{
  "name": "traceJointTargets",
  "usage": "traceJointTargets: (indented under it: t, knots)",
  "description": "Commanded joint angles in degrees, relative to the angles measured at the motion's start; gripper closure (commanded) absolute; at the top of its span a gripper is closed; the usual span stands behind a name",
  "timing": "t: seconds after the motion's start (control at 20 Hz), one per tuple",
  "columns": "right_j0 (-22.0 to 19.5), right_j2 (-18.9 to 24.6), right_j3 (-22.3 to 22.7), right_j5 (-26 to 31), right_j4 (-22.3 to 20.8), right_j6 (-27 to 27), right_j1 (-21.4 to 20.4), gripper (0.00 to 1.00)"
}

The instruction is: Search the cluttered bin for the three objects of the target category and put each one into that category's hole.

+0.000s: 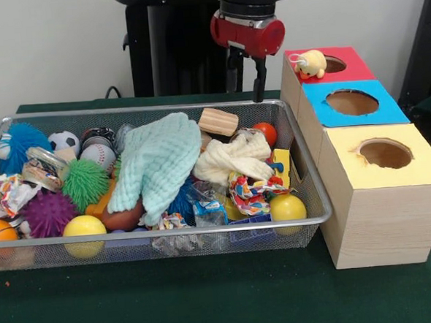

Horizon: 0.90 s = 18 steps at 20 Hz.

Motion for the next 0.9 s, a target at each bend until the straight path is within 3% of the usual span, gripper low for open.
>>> traceJointTargets:
  t: [0.05,0.65,0.9]
  knots:
    - [-1.30,7.22,2.27,8.71,-3.36,-10.84,-1.73,0.00]
    - [-0.68,8.71,3.50,9.21,-4.22,-9.37,-2.64,0.00]
    - [2.00,6.84,3.24,8.57,-4.97,-6.72,-1.57,0.00]
